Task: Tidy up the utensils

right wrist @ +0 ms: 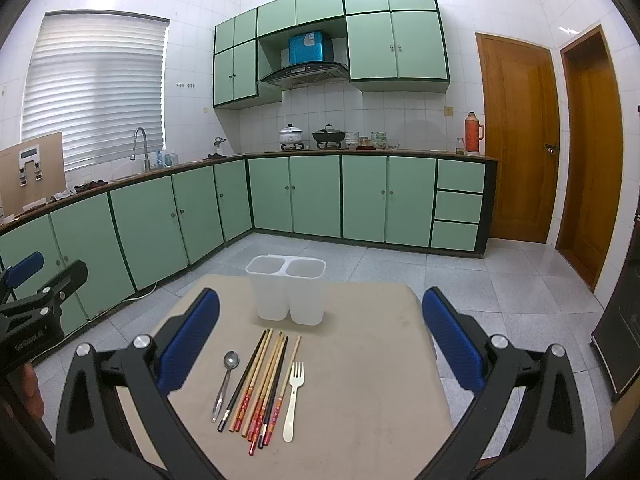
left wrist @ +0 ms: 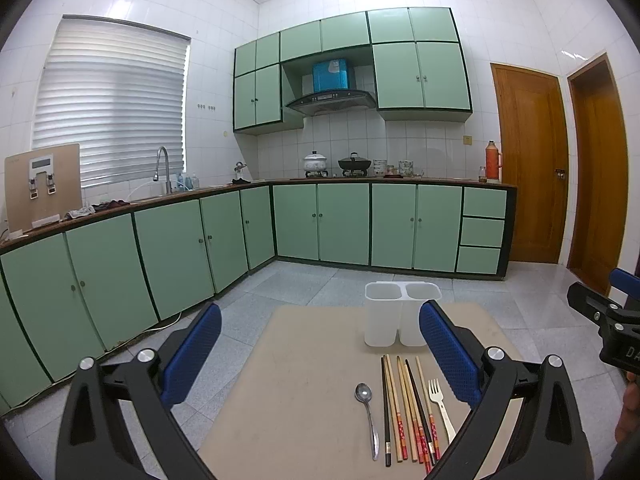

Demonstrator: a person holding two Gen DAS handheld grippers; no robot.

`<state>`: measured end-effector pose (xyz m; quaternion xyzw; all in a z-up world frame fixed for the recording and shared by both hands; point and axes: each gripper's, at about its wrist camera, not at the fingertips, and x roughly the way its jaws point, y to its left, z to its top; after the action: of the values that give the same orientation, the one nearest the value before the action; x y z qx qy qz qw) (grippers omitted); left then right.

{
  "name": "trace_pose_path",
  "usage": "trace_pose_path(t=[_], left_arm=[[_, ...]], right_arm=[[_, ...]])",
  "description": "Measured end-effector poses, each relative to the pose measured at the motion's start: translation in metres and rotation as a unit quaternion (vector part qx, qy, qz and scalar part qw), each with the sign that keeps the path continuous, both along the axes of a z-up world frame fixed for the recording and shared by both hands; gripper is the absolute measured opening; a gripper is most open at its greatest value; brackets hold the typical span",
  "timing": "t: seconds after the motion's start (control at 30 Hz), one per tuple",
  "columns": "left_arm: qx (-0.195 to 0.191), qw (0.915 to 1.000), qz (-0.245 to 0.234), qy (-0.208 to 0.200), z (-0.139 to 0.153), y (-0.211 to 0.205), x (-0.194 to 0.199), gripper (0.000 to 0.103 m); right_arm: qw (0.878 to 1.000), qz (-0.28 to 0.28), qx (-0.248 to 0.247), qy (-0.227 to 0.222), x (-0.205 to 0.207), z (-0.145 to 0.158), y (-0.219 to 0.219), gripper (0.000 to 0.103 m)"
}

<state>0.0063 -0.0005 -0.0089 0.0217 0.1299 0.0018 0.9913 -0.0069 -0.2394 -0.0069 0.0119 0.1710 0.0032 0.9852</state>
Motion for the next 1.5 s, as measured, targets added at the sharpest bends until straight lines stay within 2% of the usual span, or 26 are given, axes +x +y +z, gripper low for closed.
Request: trace_pose_path(t=[1.5], left_arm=[[0.001, 1.0000, 0.001, 0.000, -0.0029, 0.0056, 0.0016, 0.097]], right_arm=[[1.000, 0.002, -0.003, 0.000, 0.0004, 0.0001, 0.0018, 0.098]])
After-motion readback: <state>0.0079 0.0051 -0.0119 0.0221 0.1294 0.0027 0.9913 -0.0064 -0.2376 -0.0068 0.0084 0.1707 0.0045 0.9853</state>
